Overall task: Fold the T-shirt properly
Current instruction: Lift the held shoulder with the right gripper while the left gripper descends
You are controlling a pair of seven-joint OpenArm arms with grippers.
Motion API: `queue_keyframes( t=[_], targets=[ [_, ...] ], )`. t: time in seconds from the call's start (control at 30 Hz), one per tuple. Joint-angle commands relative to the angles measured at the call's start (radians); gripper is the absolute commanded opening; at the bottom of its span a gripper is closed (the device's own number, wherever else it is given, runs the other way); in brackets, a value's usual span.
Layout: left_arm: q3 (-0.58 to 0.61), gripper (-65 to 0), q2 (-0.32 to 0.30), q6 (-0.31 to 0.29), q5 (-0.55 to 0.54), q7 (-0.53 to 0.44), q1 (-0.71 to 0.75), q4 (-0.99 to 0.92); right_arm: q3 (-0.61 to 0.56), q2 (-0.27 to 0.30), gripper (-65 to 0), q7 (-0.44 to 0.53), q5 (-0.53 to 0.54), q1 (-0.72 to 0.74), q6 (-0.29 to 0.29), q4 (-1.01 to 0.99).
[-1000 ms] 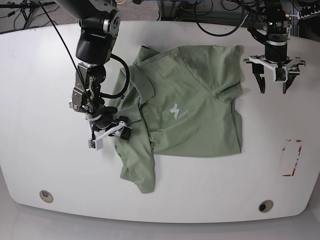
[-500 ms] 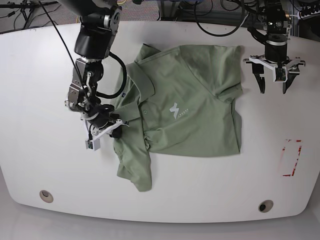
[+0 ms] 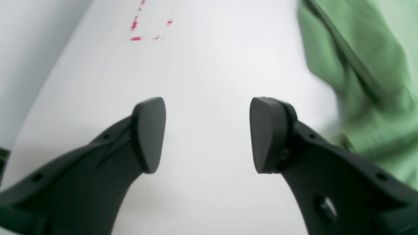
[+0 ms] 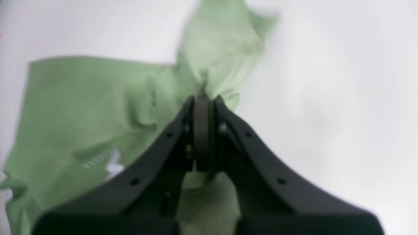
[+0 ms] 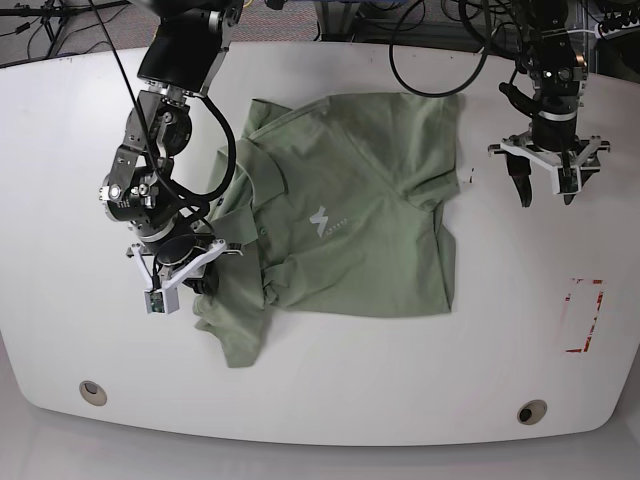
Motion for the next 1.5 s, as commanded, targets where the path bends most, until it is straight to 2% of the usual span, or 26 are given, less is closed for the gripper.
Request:
queue_keyframes(
  t=[0.0, 0.1, 0.27, 0.37, 0.6, 0.77, 0.97, 1.03, 1.47],
  targets=[
    [-0.004, -26.5, -0.007, 0.005, -0.063, 0.026, -0.028, -0.01, -0.05, 0.02, -65.0, 0.019, 0.023, 0.008, 0.01, 0.106],
    [-0.004, -26.5, -0.007, -0.012, -0.097, 0.045, -0.061, -0.031, -0.081, 0.03, -65.0, 0.019, 0.023, 0.008, 0.01, 0.154],
    [-0.001, -26.5, -0.004, -0.092, -0.12, 0.078, -0.109, -0.077, -0.136, 0.035, -65.0, 0.019, 0.023, 0.017, 0.01, 0.218],
    [-0.002, -26.5, 0.002, -0.131, -0.118, 0.086, -0.129, -0.091, -0.166, 0.057, -65.0, 0.021, 0.023, 0.041, 0.01, 0.24],
    [0.004, -26.5, 0.002, -0.149, -0.125, 0.083, -0.136, -0.132, -0.271, 0.126, -65.0, 0.027, 0.023, 0.133, 0.012, 0.243],
    [0.029, -26.5, 0.001, -0.175, -0.126, 0.082, -0.164, -0.178, -0.317, 0.147, -65.0, 0.027, 0.023, 0.199, 0.012, 0.243],
    [0.032, -26.5, 0.03, -0.278, -0.137, 0.083, -0.216, -0.269, -0.361, 0.159, -65.0, 0.027, 0.023, 0.253, 0.012, 0.243],
    [0.032, -26.5, 0.04, -0.293, -0.143, 0.083, -0.238, -0.298, -0.366, 0.159, -65.0, 0.027, 0.023, 0.256, 0.012, 0.243],
    [0.039, -26.5, 0.094, -0.296, -0.14, 0.083, -0.384, -0.511, -0.371, 0.155, -65.0, 0.027, 0.029, 0.249, 0.012, 0.243]
  ],
)
